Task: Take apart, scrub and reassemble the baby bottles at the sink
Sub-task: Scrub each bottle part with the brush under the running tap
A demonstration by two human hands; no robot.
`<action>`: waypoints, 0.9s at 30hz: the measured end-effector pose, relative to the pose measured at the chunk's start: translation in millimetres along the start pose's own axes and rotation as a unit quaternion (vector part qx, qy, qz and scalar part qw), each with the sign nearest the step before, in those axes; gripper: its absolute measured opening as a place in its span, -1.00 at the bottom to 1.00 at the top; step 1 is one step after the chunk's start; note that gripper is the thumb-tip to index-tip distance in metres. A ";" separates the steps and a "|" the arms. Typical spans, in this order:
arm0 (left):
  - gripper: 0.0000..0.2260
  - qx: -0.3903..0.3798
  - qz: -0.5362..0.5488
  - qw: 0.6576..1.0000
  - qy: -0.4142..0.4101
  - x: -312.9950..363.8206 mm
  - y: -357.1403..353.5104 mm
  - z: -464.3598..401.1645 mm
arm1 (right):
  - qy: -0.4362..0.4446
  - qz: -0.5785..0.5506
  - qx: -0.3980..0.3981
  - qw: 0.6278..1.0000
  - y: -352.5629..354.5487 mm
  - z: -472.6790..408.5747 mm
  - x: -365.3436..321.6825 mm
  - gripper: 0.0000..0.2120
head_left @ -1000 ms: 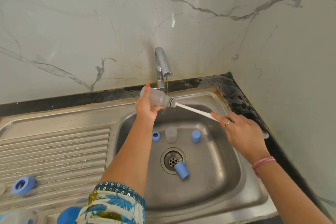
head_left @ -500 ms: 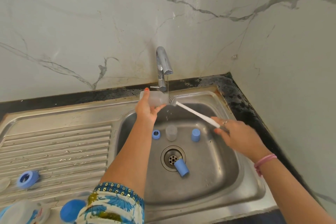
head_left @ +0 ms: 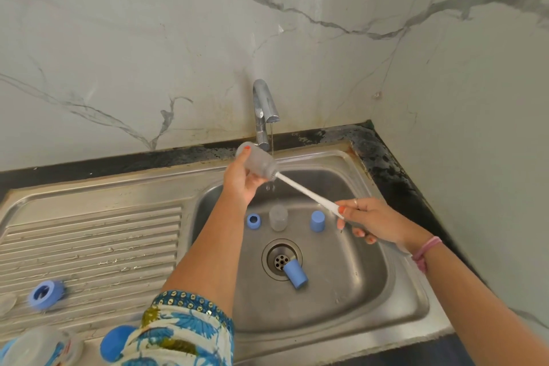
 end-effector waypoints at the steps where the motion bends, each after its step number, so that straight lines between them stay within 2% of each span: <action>1: -0.62 0.000 -0.019 1.000 0.011 -1.7 -2.1 1.0 | -0.001 0.005 -0.004 1.000 -5.5 1.6 -3.6 -0.78; 3: -0.62 0.008 -0.030 0.999 0.025 -2.8 -9.1 2.4 | 0.046 0.088 0.039 0.994 -19.2 2.2 -8.9 -0.78; 4: -0.60 0.016 -0.027 0.999 0.028 -3.7 -14.1 3.2 | 0.095 0.158 0.073 0.980 -26.1 2.3 -9.8 -0.79; 6: -0.56 0.044 -0.036 0.998 0.014 -5.1 -22.8 2.2 | 0.179 0.293 0.141 0.928 -36.9 3.9 -12.1 -0.76; 7: -0.54 0.056 -0.047 0.997 0.002 -6.2 -25.4 1.1 | 0.194 0.352 0.175 0.899 -38.9 6.0 -13.8 -0.69; 9: -0.65 0.060 -0.061 0.996 -0.002 -8.6 -28.5 -0.4 | 0.231 0.462 0.247 0.820 -38.3 11.2 -14.8 -0.59; 11: -0.70 0.072 -0.037 0.997 0.002 -11.0 -28.6 -3.0 | 0.281 0.520 0.287 0.754 -34.9 15.9 -14.9 -0.49; 12: -0.66 0.082 -0.023 0.996 0.001 -10.9 -28.0 -4.6 | 0.302 0.520 0.304 0.739 -32.1 17.7 -13.4 -0.46; 13: -0.62 0.090 -0.022 0.996 -0.002 -10.5 -27.2 -6.0 | 0.311 0.508 0.317 0.738 -29.7 19.0 -10.7 -0.46; 14: -0.61 0.096 -0.025 0.995 -0.008 -9.2 -27.1 -6.0 | 0.305 0.482 0.319 0.757 -27.7 20.4 -7.5 -0.50; 17: -0.55 0.102 0.027 0.994 -0.027 2.1 -24.2 -8.3 | 0.220 0.328 0.251 0.884 -21.7 24.4 2.9 -0.61; 18: -0.54 0.094 0.048 0.994 -0.034 7.9 -22.4 -10.5 | 0.199 0.280 0.223 0.912 -19.0 25.2 7.3 -0.62; 19: -0.54 0.083 0.055 0.994 -0.039 12.5 -21.3 -12.1 | 0.188 0.258 0.212 0.924 -16.5 25.3 10.7 -0.62; 23: -0.53 0.059 -0.015 0.997 -0.049 13.9 -24.8 -13.3 | 0.171 0.314 0.225 0.906 -19.4 22.3 10.2 -0.60; 24: -0.53 0.062 -0.030 0.996 -0.050 11.9 -26.5 -12.7 | 0.166 0.355 0.233 0.890 -21.1 20.1 8.6 -0.59; 27: -0.52 0.088 -0.053 0.994 -0.045 10.9 -25.1 -15.1 | 0.191 0.491 0.267 0.807 -22.9 18.2 4.7 -0.57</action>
Point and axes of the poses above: each hand's wrist, its own z-axis away from the middle knuckle, its own y-axis out of the back of the hand, x = y × z, the point moved 1 cm from there along -z, towards the middle knuckle, and after that the axes turned 8 degrees about x, right-handed, at the moved point
